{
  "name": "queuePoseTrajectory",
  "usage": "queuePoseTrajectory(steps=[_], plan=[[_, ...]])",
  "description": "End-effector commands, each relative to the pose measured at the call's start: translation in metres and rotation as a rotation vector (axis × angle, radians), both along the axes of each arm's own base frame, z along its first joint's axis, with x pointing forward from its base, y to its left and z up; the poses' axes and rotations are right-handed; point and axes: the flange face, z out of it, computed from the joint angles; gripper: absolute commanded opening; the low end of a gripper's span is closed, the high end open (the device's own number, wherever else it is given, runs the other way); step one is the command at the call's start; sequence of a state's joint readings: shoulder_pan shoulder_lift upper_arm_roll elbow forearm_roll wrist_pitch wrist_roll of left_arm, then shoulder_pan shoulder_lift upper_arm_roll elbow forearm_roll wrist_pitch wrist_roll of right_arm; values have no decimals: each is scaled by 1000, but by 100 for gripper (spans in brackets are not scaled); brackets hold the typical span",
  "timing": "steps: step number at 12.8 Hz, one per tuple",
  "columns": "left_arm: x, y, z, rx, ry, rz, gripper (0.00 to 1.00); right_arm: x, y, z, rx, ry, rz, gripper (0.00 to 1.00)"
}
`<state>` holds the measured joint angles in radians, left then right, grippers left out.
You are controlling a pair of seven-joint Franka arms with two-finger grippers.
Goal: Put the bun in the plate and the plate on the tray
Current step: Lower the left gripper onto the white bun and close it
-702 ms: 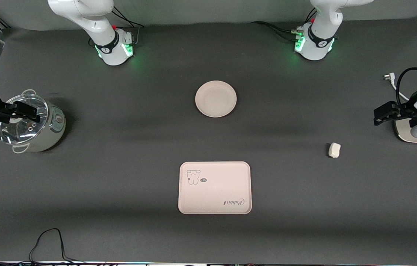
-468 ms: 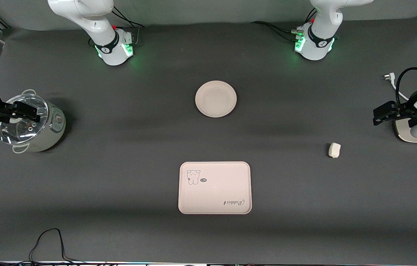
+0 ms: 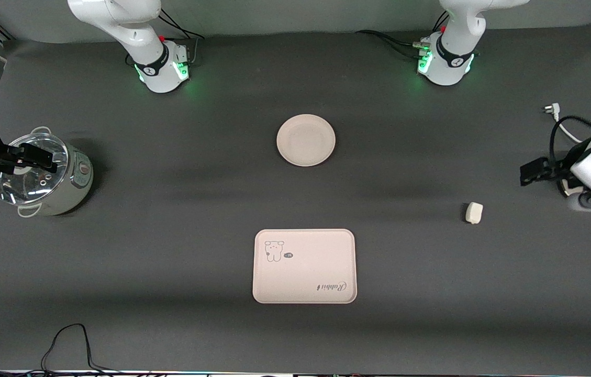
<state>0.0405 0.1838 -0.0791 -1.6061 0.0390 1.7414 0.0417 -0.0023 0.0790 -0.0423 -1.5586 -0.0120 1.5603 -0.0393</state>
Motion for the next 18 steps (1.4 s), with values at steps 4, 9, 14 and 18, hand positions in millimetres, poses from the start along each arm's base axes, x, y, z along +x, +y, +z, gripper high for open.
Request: queuePoseTrajectory(steps=[4, 9, 14, 18], plan=[[-15, -1, -176, 1, -87, -31, 100, -8, 0, 0, -1, 9, 15, 100], [-37, -1, -291, -18, -59, -24, 100, -8, 0, -3, 0, 14, 15, 100], [-46, 14, -318, -20, -21, 0, 87, -8, 0, -3, -1, 12, 15, 100], [-47, 16, -321, -20, -12, -12, 0, -9, -1, -6, 0, 18, 13, 100]])
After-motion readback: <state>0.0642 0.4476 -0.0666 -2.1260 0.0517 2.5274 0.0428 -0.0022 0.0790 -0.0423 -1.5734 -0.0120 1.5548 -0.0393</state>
